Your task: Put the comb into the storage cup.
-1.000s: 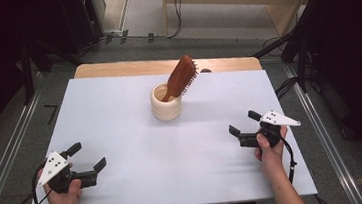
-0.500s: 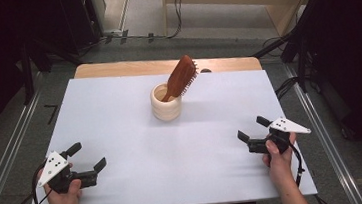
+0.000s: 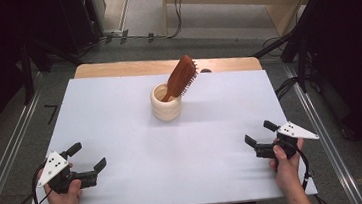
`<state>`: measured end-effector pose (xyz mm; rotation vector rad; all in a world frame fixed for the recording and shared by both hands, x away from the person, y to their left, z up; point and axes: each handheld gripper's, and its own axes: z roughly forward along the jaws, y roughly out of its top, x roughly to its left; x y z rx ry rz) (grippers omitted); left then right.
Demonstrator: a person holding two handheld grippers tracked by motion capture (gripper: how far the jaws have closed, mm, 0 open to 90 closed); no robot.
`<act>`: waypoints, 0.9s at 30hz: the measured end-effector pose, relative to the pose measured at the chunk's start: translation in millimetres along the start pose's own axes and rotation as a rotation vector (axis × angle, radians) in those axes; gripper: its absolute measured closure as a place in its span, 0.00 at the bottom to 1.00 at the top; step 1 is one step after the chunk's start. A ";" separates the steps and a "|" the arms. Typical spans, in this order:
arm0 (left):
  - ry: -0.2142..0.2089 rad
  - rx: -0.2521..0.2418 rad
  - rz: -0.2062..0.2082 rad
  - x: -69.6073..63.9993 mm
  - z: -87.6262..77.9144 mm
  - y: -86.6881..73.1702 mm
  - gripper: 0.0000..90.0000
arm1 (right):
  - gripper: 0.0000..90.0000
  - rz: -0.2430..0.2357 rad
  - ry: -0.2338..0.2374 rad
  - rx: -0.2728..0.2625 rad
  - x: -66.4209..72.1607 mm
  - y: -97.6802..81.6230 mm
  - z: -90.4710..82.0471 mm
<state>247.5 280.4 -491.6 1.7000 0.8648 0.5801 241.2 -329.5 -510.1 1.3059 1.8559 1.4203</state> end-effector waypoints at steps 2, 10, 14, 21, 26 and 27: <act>-0.001 0.000 0.000 0.0 0.0 0.0 0.00 | 0.00 -0.004 -0.005 -0.002 -0.5 -1.1 -4.1; -0.002 0.000 0.001 -0.1 0.0 0.0 0.00 | 0.00 -0.012 -0.020 0.004 -4.2 -5.1 -15.2; -0.002 0.000 0.001 -0.2 0.0 0.0 0.00 | 0.00 -0.007 -0.027 0.007 -6.7 -7.4 -21.4; -0.001 0.001 0.002 -0.3 0.1 0.1 0.00 | 0.00 -0.013 -0.038 0.012 -9.7 -12.5 -30.7; -0.001 0.001 0.002 -0.2 -0.2 0.1 0.00 | 0.00 -0.012 -0.056 0.011 -13.1 -14.0 -36.6; -0.001 0.000 0.002 0.0 -0.3 0.1 0.00 | 0.00 -0.021 -0.063 0.015 -13.8 -14.4 -37.7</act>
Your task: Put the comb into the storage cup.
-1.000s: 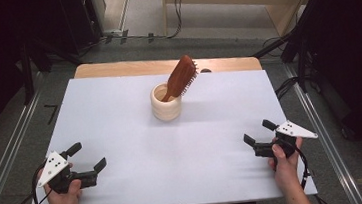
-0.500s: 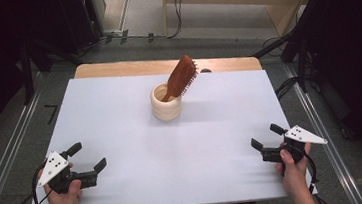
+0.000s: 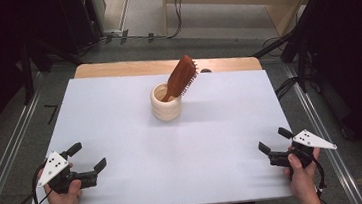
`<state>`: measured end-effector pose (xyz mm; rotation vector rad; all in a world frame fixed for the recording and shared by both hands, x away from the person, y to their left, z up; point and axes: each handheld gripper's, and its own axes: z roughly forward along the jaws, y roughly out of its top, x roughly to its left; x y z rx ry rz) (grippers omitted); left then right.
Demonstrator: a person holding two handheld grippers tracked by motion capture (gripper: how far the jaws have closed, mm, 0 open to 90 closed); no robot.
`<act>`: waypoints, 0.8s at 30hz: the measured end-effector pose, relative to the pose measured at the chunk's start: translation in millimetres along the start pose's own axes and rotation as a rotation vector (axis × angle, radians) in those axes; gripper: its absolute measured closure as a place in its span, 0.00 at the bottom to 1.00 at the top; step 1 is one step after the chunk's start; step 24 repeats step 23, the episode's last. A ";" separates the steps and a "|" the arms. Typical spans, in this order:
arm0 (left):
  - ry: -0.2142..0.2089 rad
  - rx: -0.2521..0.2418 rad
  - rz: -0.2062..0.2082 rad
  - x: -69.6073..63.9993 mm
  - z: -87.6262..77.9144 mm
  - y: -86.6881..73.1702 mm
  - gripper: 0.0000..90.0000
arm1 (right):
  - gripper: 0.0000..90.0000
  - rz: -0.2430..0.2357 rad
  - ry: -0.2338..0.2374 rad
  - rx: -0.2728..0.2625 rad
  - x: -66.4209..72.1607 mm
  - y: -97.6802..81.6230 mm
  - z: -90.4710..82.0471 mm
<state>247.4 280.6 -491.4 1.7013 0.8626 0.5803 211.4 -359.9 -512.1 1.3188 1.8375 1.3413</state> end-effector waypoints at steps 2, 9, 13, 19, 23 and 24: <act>0.000 -0.003 -0.004 0.8 -0.2 0.0 0.00 | 0.00 -0.002 -0.009 0.003 -3.1 -1.1 -2.8; -0.001 -0.005 -0.009 1.6 -0.4 0.1 0.00 | 0.00 0.000 -0.027 0.014 -11.3 -5.3 -8.9; -0.001 -0.006 -0.011 2.0 -0.6 0.0 0.00 | 0.00 0.027 -0.006 0.001 -15.2 -7.4 -9.4; -0.001 0.001 -0.002 1.4 -0.1 0.1 0.00 | 0.00 0.011 -0.005 0.002 -12.4 -9.5 -5.9; 0.000 0.002 0.002 1.0 0.0 0.1 0.00 | 0.00 0.009 -0.015 0.010 -11.7 -9.2 -3.9; 0.000 0.002 0.002 1.0 0.0 0.1 0.00 | 0.00 0.009 -0.015 0.010 -11.7 -9.2 -3.9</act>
